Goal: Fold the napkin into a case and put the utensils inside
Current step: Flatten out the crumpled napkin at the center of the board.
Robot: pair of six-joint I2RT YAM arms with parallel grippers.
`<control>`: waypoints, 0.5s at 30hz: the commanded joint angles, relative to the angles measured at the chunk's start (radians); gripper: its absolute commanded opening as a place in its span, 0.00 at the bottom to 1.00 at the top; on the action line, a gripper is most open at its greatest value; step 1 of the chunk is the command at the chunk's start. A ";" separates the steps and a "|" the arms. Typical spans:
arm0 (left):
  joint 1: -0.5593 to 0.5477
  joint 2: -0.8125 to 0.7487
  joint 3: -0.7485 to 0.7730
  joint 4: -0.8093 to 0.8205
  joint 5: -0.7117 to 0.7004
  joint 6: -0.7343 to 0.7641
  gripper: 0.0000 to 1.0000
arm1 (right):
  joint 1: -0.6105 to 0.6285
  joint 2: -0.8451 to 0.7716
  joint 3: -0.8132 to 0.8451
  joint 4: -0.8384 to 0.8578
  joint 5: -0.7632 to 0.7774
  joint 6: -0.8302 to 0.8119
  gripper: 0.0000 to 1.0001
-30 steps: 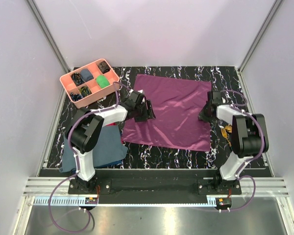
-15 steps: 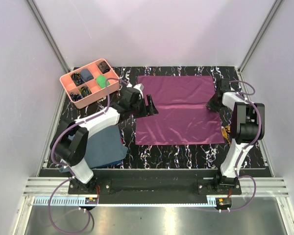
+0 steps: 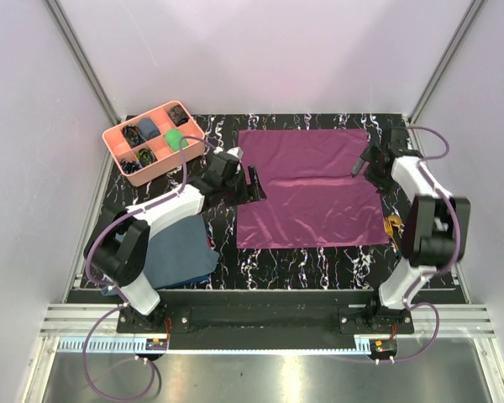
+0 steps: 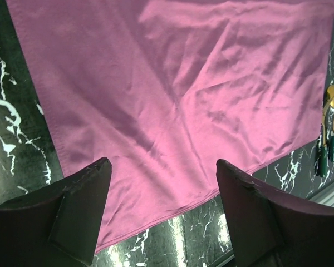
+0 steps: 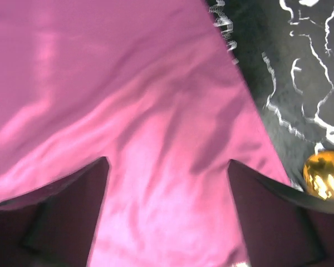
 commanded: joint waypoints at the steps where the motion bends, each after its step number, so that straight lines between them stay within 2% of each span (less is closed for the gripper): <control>1: -0.001 0.018 0.058 -0.022 -0.014 0.000 0.77 | 0.001 -0.220 -0.074 0.016 -0.173 -0.021 1.00; 7: -0.002 0.073 0.047 -0.013 0.034 -0.014 0.73 | 0.001 -0.274 -0.152 -0.013 -0.277 -0.041 1.00; 12: -0.010 0.093 -0.026 0.030 0.048 -0.049 0.71 | 0.001 -0.323 -0.227 -0.012 -0.224 -0.017 1.00; 13: -0.010 0.090 -0.066 0.040 0.049 -0.056 0.65 | 0.001 -0.329 -0.236 -0.015 -0.222 -0.015 0.99; 15: -0.013 0.072 -0.114 0.086 0.052 -0.071 0.60 | 0.001 -0.354 -0.246 -0.025 -0.187 0.000 0.97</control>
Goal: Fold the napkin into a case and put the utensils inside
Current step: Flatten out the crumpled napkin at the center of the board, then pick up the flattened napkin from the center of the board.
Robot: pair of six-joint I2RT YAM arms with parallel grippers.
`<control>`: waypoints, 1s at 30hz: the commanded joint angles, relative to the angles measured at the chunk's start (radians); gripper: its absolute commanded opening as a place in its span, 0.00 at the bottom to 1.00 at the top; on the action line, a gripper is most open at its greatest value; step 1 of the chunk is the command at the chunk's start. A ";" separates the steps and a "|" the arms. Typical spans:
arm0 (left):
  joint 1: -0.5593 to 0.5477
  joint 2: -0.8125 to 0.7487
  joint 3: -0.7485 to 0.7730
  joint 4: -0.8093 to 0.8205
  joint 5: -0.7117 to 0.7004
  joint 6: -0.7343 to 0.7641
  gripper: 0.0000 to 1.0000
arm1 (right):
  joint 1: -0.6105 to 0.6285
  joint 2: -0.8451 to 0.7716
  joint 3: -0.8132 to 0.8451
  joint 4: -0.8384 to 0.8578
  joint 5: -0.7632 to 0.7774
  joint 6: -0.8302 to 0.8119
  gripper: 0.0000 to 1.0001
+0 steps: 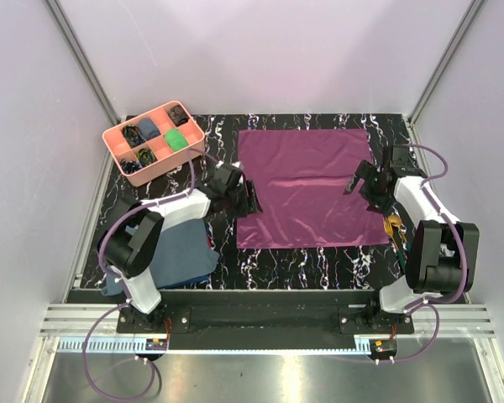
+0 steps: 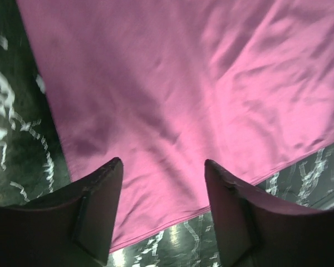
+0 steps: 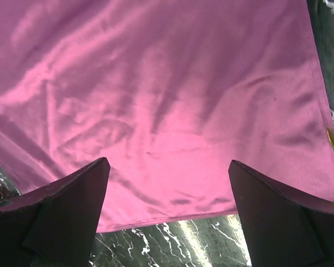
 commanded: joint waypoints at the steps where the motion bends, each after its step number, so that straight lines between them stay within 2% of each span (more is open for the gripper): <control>1: -0.011 -0.023 -0.124 0.095 0.031 -0.040 0.58 | 0.001 -0.090 -0.018 -0.010 0.048 0.024 0.97; 6: -0.012 -0.043 -0.265 0.136 0.022 -0.112 0.51 | -0.009 -0.204 -0.050 -0.040 0.215 0.122 0.96; 12: -0.008 -0.126 -0.358 0.084 -0.076 -0.147 0.49 | -0.031 -0.327 -0.093 -0.064 0.287 0.182 0.93; 15: -0.004 -0.169 -0.330 0.051 -0.096 -0.113 0.53 | -0.043 -0.314 -0.092 -0.110 0.293 0.185 0.92; 20: -0.009 -0.221 -0.250 0.015 -0.022 -0.054 0.63 | -0.060 -0.260 -0.105 -0.158 0.315 0.164 0.89; 22: -0.011 -0.227 -0.220 0.014 0.029 -0.032 0.66 | -0.062 -0.222 -0.099 -0.150 0.265 0.098 0.88; 23: -0.011 -0.230 -0.215 0.006 0.045 -0.020 0.67 | -0.062 -0.181 -0.090 -0.164 0.234 0.079 0.81; 25: -0.009 -0.235 -0.215 0.001 0.097 -0.017 0.68 | -0.062 -0.151 -0.075 -0.219 0.227 0.091 0.81; 30: -0.009 -0.276 -0.241 -0.028 0.134 -0.061 0.66 | -0.060 -0.193 -0.180 -0.228 0.269 0.182 0.76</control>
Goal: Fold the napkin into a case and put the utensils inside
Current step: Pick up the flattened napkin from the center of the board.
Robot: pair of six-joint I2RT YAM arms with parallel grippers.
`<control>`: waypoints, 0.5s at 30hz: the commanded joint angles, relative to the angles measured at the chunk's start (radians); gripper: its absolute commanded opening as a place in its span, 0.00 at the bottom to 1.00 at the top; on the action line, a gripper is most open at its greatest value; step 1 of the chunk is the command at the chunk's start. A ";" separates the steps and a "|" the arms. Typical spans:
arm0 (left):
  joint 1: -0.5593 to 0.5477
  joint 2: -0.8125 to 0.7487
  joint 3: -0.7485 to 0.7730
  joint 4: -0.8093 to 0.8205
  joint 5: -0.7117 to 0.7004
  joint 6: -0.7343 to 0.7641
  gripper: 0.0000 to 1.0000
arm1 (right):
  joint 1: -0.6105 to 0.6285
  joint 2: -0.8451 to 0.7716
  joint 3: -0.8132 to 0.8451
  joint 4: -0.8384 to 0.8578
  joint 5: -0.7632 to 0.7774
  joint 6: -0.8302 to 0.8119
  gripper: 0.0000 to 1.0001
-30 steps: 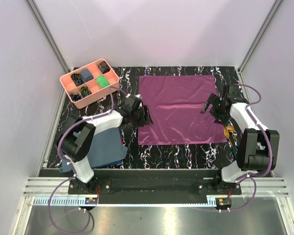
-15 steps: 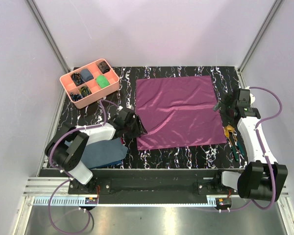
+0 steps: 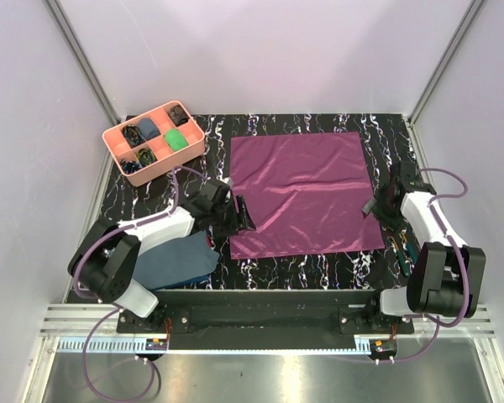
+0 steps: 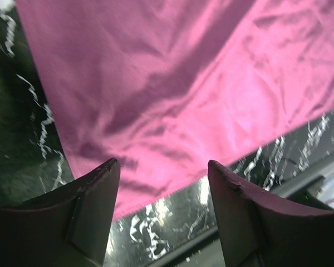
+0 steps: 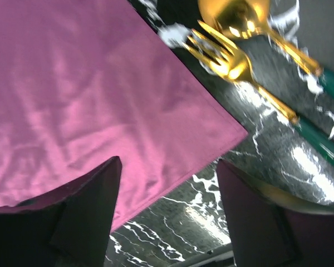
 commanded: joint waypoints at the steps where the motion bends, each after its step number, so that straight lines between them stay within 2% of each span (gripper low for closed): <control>1: -0.003 -0.065 0.012 -0.032 0.062 -0.006 0.66 | -0.003 -0.042 -0.063 -0.047 0.029 0.069 0.73; 5: -0.003 -0.086 0.027 -0.038 0.045 -0.001 0.65 | -0.009 -0.012 -0.100 -0.045 0.088 0.112 0.54; 7: -0.003 -0.089 0.038 -0.038 0.049 0.000 0.64 | -0.011 0.011 -0.095 -0.042 0.105 0.114 0.47; 10: -0.003 -0.089 0.052 -0.037 0.060 0.015 0.64 | -0.028 0.028 -0.101 -0.036 0.121 0.128 0.43; 15: -0.003 -0.103 0.050 -0.038 0.063 0.025 0.64 | -0.080 0.016 -0.135 0.008 0.088 0.123 0.43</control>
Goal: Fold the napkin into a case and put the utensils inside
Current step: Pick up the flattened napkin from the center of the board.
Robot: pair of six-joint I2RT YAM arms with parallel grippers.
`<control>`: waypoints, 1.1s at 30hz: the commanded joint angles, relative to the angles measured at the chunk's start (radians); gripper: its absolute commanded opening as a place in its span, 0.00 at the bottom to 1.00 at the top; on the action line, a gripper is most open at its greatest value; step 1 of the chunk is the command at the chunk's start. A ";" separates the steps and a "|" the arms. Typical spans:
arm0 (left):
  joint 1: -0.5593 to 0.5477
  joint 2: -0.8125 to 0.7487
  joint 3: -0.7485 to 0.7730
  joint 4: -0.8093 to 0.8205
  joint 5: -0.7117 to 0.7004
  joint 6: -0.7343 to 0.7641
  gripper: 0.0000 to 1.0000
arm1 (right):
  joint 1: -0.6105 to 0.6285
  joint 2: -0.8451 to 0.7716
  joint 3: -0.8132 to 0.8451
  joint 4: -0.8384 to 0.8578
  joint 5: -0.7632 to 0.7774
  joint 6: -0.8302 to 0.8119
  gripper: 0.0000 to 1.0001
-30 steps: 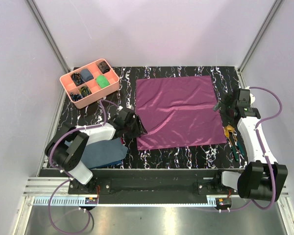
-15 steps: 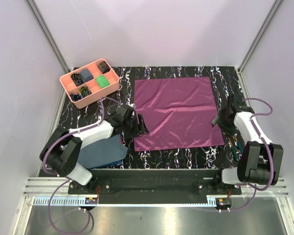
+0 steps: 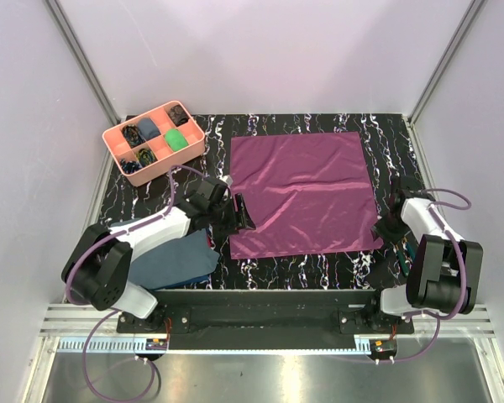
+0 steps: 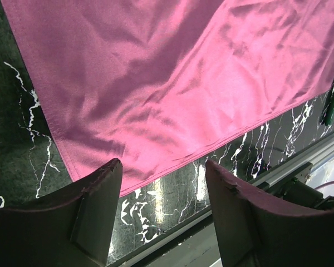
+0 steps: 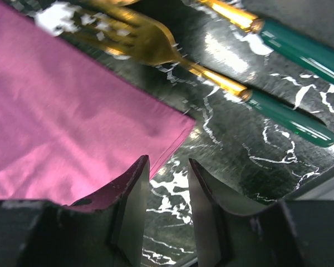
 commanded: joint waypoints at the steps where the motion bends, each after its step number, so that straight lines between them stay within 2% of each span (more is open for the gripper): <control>1: -0.003 -0.041 0.039 0.017 0.034 0.027 0.64 | -0.039 -0.003 -0.015 0.041 0.013 0.016 0.44; 15: 0.000 -0.041 0.032 0.010 0.035 0.044 0.64 | -0.086 0.120 -0.015 0.103 -0.027 -0.003 0.50; 18: 0.000 -0.044 0.013 0.007 0.012 0.037 0.64 | -0.086 0.115 -0.044 0.119 -0.034 0.008 0.45; 20: -0.001 -0.050 -0.009 0.004 -0.004 0.033 0.65 | -0.087 0.103 -0.056 0.138 -0.059 0.011 0.33; 22: -0.001 -0.073 -0.040 -0.003 -0.050 0.030 0.68 | -0.086 0.078 -0.070 0.139 -0.079 0.011 0.25; 24: -0.004 -0.097 -0.059 -0.003 -0.101 0.024 0.75 | -0.086 0.055 -0.082 0.139 -0.080 0.008 0.23; 27: -0.029 -0.111 -0.079 -0.020 -0.162 0.005 0.79 | -0.086 -0.003 -0.092 0.141 -0.088 0.006 0.19; 29: -0.055 -0.111 -0.083 -0.040 -0.205 -0.007 0.78 | -0.086 -0.046 -0.095 0.149 -0.097 0.009 0.17; 33: -0.144 -0.096 -0.082 -0.089 -0.360 -0.068 0.65 | -0.086 -0.087 -0.102 0.188 -0.106 -0.009 0.13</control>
